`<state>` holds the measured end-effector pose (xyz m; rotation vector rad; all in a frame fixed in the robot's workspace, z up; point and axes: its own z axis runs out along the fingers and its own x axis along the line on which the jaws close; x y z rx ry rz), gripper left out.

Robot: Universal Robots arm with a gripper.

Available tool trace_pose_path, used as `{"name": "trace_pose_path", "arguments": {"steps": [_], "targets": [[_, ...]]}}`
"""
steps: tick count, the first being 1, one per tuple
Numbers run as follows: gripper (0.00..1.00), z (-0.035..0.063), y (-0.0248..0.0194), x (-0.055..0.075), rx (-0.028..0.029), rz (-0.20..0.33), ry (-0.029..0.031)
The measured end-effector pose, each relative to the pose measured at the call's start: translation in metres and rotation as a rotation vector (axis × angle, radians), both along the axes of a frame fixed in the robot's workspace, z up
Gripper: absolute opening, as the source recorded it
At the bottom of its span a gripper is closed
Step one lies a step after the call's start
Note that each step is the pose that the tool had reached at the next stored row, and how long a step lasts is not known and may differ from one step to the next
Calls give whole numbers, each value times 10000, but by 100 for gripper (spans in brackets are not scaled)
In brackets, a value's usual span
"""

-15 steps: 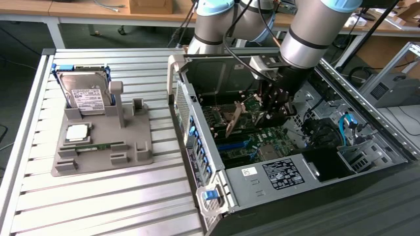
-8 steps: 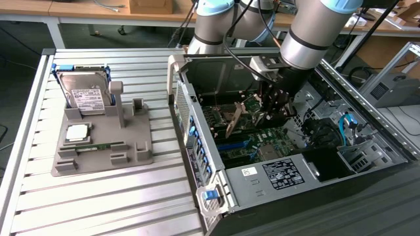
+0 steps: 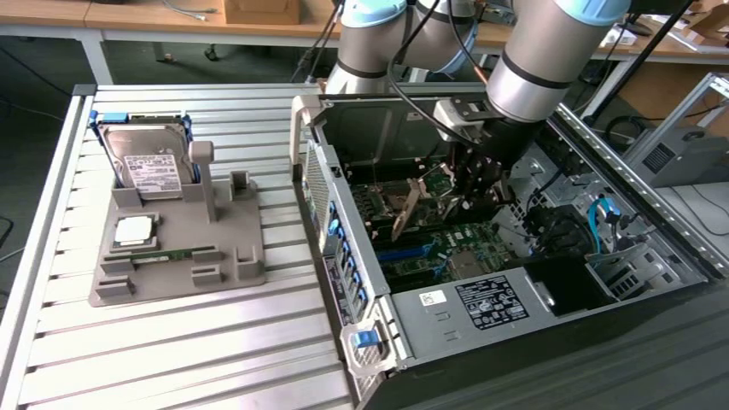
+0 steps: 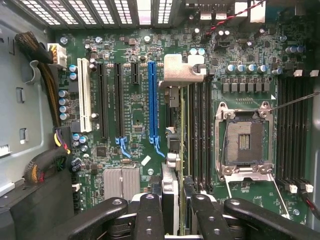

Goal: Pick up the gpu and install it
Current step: 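Insert the gpu into the slot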

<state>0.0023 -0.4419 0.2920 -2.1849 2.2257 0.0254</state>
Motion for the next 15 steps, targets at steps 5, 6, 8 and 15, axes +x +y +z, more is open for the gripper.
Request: {"name": "trace_pose_path", "arguments": {"steps": [5,6,8,15], "targets": [[27,-8,-9,0,1,0,0],[27,-11,-13,0,0,0,0],[27,-13,-16,0,0,0,0],[27,-22,-27,0,0,-1,-1]]}}
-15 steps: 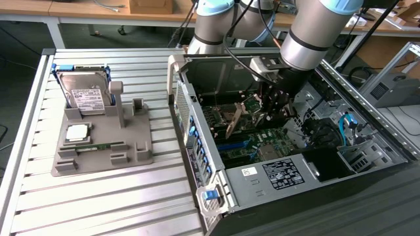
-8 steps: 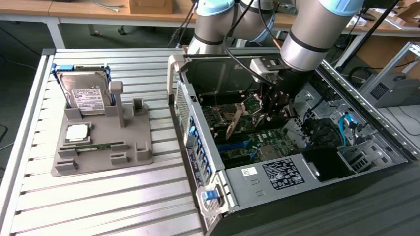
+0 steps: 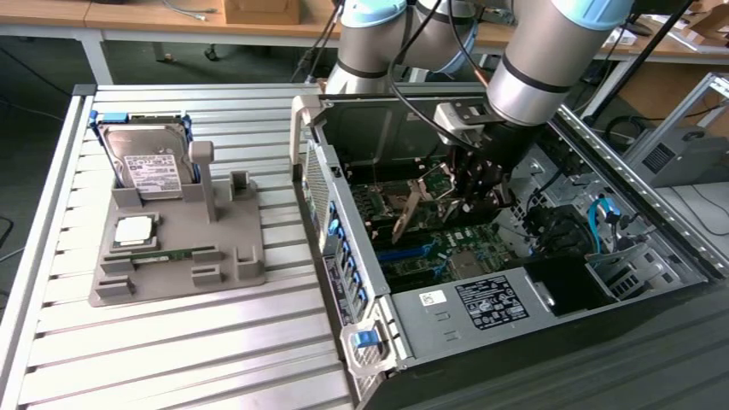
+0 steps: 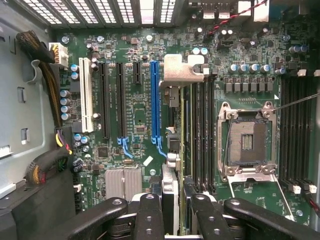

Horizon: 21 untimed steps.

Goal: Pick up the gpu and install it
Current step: 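Insert the gpu into the slot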

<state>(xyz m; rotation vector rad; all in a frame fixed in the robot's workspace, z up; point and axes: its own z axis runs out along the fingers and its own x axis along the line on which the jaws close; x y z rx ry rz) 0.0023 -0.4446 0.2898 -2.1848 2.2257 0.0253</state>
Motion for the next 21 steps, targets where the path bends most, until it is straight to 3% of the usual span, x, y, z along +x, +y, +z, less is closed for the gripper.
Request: {"name": "trace_pose_path", "arguments": {"steps": [21], "targets": [[27,-29,-33,0,0,1,1]]}}
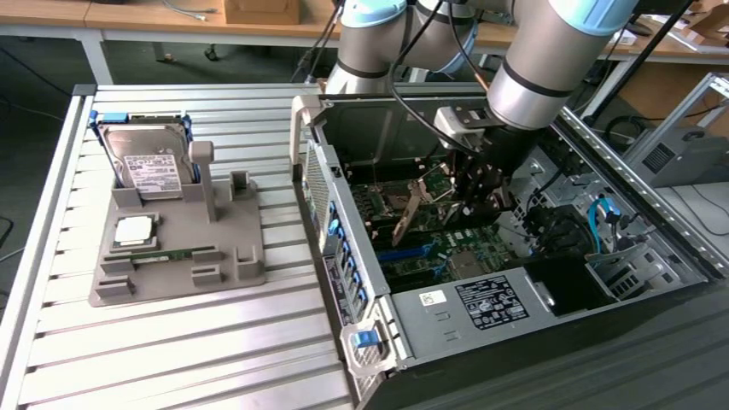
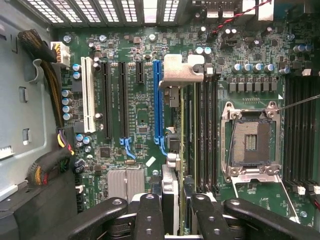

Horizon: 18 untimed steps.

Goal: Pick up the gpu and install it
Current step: 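Insert the gpu into the slot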

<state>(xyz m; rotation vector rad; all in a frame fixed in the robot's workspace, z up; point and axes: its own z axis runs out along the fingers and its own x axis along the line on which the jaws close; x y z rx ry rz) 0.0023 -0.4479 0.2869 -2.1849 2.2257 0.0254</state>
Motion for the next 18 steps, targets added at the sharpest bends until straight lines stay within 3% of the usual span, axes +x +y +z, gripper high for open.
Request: {"name": "trace_pose_path", "arguments": {"steps": [18], "targets": [[27,-34,-38,0,-1,0,1]]}}
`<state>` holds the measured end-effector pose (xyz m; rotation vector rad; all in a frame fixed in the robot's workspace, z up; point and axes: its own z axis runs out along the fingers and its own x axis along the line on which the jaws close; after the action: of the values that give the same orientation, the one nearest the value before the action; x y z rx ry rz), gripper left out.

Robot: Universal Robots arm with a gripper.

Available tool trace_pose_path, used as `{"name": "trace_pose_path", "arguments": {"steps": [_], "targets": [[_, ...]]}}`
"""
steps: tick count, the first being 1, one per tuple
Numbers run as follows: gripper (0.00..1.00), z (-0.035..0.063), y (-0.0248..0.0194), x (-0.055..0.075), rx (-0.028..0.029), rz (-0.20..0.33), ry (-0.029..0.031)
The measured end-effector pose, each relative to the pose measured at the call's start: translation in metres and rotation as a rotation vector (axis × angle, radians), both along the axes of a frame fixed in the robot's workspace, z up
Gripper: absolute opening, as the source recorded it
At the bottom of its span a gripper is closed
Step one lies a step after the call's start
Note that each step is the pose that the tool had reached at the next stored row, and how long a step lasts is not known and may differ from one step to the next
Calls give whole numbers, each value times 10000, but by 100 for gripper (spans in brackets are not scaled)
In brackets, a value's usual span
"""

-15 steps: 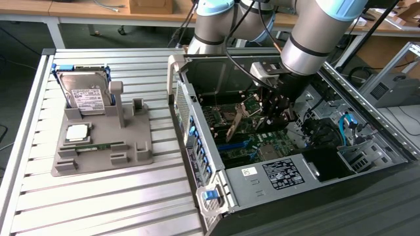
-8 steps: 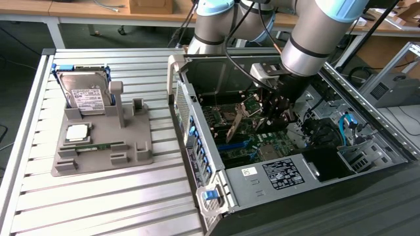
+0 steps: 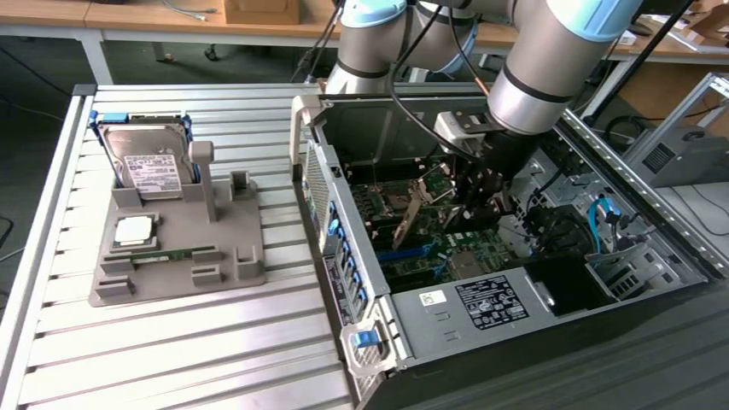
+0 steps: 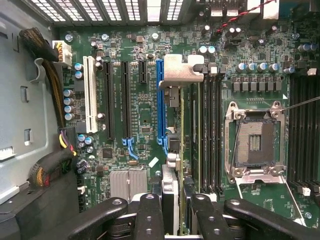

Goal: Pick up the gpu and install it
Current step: 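Insert the gpu into the slot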

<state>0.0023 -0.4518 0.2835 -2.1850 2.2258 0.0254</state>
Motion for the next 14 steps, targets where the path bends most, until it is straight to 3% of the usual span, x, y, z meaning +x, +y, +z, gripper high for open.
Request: {"name": "trace_pose_path", "arguments": {"steps": [14], "targets": [[27,-25,-42,0,0,0,-1]]}}
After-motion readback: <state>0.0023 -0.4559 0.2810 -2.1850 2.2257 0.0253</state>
